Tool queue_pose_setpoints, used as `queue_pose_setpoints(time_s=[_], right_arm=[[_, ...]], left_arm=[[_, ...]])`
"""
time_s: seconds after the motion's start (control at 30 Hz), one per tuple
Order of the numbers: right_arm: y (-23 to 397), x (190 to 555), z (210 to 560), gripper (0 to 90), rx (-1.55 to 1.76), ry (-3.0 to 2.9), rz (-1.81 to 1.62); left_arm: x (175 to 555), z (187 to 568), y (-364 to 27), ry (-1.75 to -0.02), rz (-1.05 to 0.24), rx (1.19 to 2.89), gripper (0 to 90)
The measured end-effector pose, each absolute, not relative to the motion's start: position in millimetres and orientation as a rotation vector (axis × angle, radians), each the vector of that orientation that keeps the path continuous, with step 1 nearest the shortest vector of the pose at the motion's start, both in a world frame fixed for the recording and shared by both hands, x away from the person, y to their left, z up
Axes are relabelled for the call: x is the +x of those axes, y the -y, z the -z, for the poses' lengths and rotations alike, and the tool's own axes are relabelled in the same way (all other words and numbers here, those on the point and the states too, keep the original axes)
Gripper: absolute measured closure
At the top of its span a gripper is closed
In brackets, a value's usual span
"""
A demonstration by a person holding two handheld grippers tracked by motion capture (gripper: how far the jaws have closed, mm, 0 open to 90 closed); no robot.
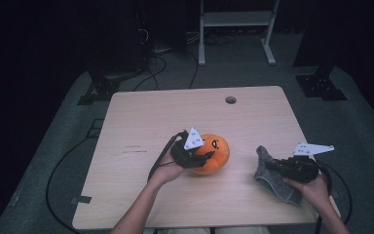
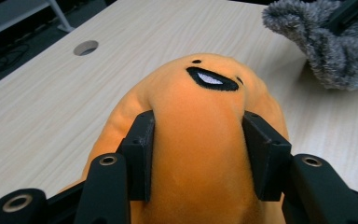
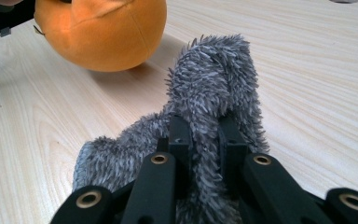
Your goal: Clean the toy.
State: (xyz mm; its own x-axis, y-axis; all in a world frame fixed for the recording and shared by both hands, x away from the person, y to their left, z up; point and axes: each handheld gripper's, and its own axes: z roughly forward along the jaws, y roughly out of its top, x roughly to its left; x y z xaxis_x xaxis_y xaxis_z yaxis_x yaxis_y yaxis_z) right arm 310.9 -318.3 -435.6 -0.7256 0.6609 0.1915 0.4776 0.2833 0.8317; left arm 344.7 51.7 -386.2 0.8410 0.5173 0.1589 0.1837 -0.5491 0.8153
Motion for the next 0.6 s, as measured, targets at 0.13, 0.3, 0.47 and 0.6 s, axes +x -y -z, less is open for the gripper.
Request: queue_pose_setpoints(time_s=[0.13, 0.3, 0.47, 0.6], right_arm=[[316.9, 313.2, 437.1, 78.8, 1.063, -2.368, -1.406], [318.6, 316.3, 441.7, 78.4, 1.082, -2.374, -1.345], [320.0, 320.5, 447.0, 72.0, 1.111, -2.372, -1.323], [320.5, 321.5, 447.3, 59.5, 1.112, -2.353, -1.363]], left_arm=[[347.9, 387.3, -51.6, -0.515, -0.491, 2.154, 50.3], [354.6, 388.9, -49.3, -0.523, -0.533, 2.167, 49.9], [364.8, 394.9, -49.0, -0.552, -0.532, 2.176, 48.9], [369.1, 401.8, -48.4, -0.566, -0.51, 2.203, 46.4]])
